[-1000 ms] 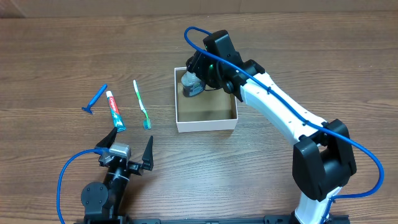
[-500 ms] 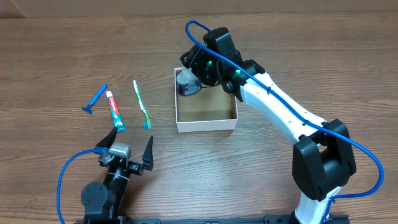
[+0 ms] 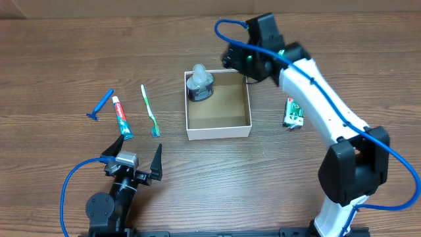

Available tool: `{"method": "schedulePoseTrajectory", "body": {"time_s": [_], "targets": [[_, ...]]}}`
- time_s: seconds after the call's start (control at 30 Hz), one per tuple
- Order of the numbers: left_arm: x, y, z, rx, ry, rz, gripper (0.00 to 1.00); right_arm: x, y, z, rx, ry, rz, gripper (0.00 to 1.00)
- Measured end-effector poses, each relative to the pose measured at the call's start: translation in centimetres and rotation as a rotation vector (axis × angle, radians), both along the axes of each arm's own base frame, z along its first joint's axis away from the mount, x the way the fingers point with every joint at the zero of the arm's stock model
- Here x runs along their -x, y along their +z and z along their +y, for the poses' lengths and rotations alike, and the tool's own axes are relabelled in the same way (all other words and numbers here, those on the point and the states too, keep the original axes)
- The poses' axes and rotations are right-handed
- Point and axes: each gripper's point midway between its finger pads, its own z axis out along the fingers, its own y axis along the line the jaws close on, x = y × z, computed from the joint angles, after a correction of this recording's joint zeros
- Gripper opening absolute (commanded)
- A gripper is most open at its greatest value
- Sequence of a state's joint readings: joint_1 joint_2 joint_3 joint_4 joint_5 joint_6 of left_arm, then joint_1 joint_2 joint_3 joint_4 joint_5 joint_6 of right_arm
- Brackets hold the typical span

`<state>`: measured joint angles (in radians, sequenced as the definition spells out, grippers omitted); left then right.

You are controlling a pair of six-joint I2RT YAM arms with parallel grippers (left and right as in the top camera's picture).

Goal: Pack container
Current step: 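Move the right gripper to the green soap box and grasp it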

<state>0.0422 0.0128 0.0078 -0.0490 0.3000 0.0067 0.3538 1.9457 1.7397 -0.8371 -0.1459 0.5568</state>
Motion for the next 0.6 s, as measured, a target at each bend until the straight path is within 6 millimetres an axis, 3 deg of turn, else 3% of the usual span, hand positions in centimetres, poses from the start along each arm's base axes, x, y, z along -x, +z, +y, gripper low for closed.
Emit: {"method": "schedulePoseTrajectory", "body": {"time_s": [0.1, 0.2, 0.27, 0.37, 0.4, 0.6], "targets": [[0.0, 0.0, 0.0, 0.000, 0.000, 0.001, 1.00, 0.2, 1.9, -8.4, 0.158, -0.086, 0.051, 0.84], [0.0, 0.0, 0.0, 0.000, 0.000, 0.001, 1.00, 1.4, 1.9, -16.8, 0.237, -0.219, 0.137, 0.93], [0.0, 0.0, 0.0, 0.000, -0.001, 0.001, 1.00, 2.0, 0.9, -20.0, 0.265, -0.258, 0.173, 0.93], [0.0, 0.0, 0.0, 0.000, 0.000, 0.001, 1.00, 3.4, -2.5, -20.9, 0.291, -0.239, 0.242, 0.92], [0.0, 0.0, 0.0, 0.000, 0.000, 0.001, 1.00, 4.5, -4.3, -20.9, 0.300, -0.223, 0.286, 0.93], [0.0, 0.0, 0.0, 0.000, 0.000, 0.001, 1.00, 6.9, -11.1, -20.3, 0.286, -0.174, 0.346, 0.90]]}}
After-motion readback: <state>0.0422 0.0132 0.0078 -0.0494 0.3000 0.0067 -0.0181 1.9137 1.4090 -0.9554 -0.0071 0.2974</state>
